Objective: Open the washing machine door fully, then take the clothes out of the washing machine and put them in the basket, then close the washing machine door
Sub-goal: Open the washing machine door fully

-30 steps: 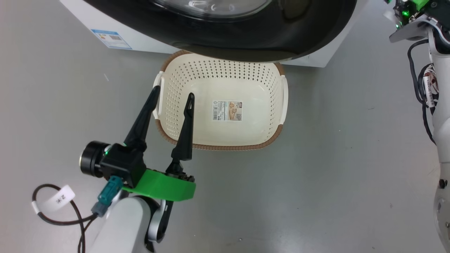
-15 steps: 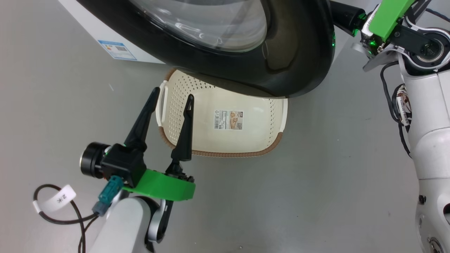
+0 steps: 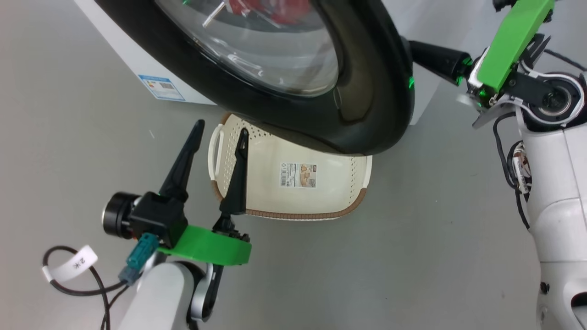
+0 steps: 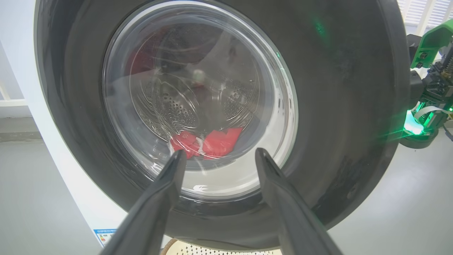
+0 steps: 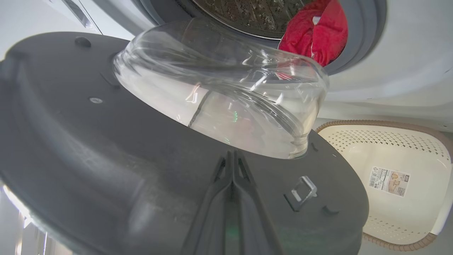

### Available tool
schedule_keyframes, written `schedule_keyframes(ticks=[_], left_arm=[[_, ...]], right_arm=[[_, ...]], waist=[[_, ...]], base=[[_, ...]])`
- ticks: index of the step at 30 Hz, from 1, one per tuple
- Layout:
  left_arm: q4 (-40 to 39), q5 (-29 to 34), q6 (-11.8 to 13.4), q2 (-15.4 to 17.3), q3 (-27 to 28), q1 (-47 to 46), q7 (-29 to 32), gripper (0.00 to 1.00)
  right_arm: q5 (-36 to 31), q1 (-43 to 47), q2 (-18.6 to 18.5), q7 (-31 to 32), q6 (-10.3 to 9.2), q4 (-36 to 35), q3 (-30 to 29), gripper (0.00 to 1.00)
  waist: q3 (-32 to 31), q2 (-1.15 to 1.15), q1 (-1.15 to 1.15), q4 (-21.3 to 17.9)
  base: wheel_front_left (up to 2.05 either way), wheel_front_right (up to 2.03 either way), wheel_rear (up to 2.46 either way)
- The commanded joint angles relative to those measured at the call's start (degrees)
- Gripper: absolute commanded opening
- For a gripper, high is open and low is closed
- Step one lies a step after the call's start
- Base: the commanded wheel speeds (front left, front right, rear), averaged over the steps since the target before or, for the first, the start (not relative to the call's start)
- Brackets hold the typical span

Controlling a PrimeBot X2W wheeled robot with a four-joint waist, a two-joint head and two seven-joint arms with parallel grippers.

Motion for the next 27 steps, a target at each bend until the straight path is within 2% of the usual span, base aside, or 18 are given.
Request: schedule_keyframes(ticks=[1, 10, 27], left_arm=[[-0.99, 0.22, 0.2, 1.06, 1.88, 1.3, -0.68, 1.0], [-0.67, 0.13, 0.35, 1.06, 1.59, 2.52, -0.68, 1.0], [-1.12, -0.41, 1.67, 1.06, 2.64, 5.11, -0.68, 1.0]], right_arm=[[-0.01, 1.1, 1.63, 0.83, 0.44, -2.63, 0.55, 0.0], [1.78, 5.35, 1.79, 2.64, 0.44, -5.99, 1.72, 0.0], [6.97, 13.62, 1.81, 2.93, 0.44, -13.45, 7.95, 0.0]], waist=[[-0.88, 0.0, 0.0, -0.03], [-3.5, 0.0, 0.0, 0.53], [-6.02, 0.0, 0.0, 2.86]], base=[[0.0, 0.0, 0.0], [0.0, 0.0, 0.0], [0.0, 0.0, 0.0]])
